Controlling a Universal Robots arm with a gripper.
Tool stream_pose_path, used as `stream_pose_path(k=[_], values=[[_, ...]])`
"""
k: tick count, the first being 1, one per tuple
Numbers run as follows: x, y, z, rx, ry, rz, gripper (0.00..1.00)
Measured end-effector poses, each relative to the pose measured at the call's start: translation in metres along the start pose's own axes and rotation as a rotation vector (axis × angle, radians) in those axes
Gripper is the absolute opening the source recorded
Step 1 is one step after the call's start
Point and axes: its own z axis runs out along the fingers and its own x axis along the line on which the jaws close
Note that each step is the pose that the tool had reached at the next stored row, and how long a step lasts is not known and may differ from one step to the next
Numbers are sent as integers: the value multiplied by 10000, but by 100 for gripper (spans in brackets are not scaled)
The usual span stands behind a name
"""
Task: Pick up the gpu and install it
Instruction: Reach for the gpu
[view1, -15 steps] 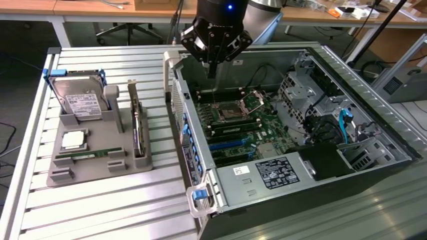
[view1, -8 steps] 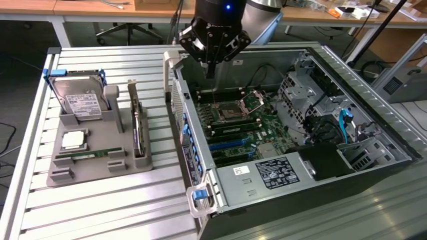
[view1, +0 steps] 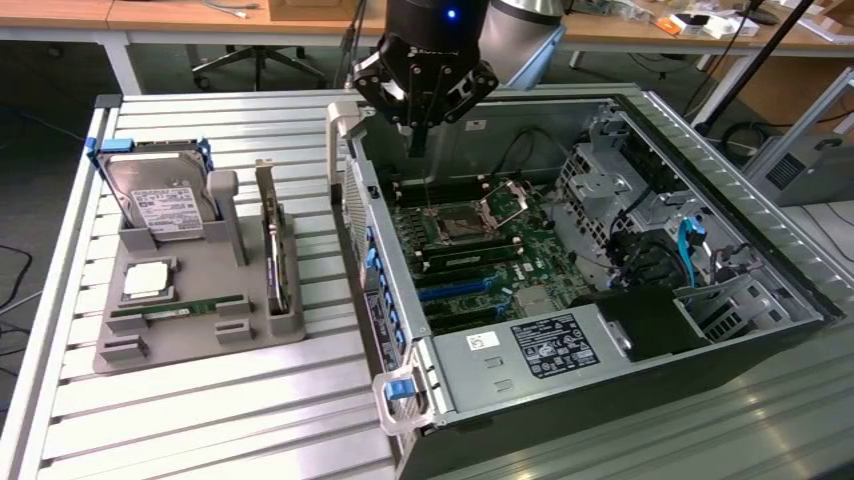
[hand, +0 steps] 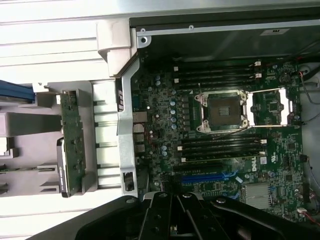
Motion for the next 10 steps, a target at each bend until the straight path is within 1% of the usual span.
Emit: stream_pose_path(k=[10], values=[[69, -5, -2, 0, 0, 0, 11]])
